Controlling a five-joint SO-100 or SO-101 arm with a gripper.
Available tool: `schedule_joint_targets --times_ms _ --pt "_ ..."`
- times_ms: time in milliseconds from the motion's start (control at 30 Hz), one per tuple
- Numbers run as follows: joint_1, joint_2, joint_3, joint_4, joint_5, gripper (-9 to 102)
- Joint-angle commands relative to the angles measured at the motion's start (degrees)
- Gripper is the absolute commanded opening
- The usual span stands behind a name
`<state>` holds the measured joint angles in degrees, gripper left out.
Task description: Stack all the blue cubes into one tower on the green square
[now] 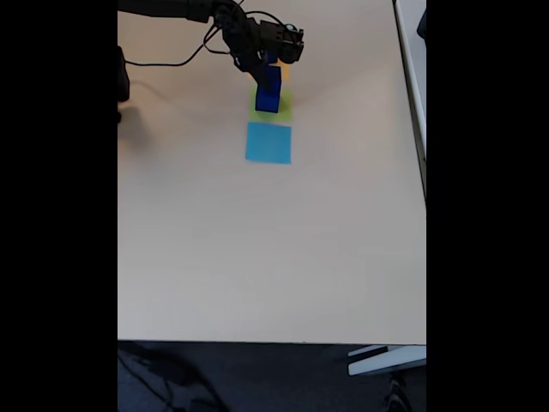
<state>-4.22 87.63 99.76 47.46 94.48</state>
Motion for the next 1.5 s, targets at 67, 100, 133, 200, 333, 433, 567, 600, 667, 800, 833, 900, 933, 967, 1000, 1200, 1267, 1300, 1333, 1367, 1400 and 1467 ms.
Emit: schedule_joint_targets --times_ms 67,100,133,200,333,433,567,600,667,800,833,900,933,967,1000,1200,1267,1300,1333,1367,1400,1467 --pt "1.05 0.79 -0.62 -1.41 -1.14 0" --pt "1.23 0.88 -0.62 -1.41 -1.32 0" --pt "1.32 0.97 -0.53 -1.41 -1.41 0" --pt "1.58 1.05 -0.35 -1.41 -1.76 0" --pt "1.76 1.05 -0.26 -1.41 -2.02 0" --pt "1.76 1.05 -0.18 -1.41 -2.2 1" --pt "1.76 1.05 -0.26 -1.58 -2.37 2" --pt "1.67 1.05 -0.26 -1.58 -2.37 2" --pt "1.49 1.05 -0.26 -1.58 -2.2 2" --pt "1.23 0.88 -0.35 -1.76 -1.93 2" --pt "1.14 0.88 -0.35 -1.76 -1.85 2" --pt "1.14 0.88 -0.26 -1.76 -1.85 2" --pt "1.05 0.88 -0.26 -1.76 -1.85 2" --pt "1.05 0.88 -0.26 -1.76 -1.76 2" --pt "0.97 0.88 -0.26 -1.76 -1.76 1" --pt "0.26 0.88 -0.09 -1.76 -0.97 0" --pt "0.09 0.88 -0.09 -1.67 -0.79 0" --pt "0.0 0.88 0.0 -1.67 -0.62 0" --pt "-0.09 0.88 0.0 -1.58 -0.62 0" --pt "-0.09 0.88 0.0 -1.58 -0.62 0" --pt "-0.09 0.88 0.0 -1.58 -0.62 0" --pt "0.0 0.88 0.09 -1.58 -0.7 0"
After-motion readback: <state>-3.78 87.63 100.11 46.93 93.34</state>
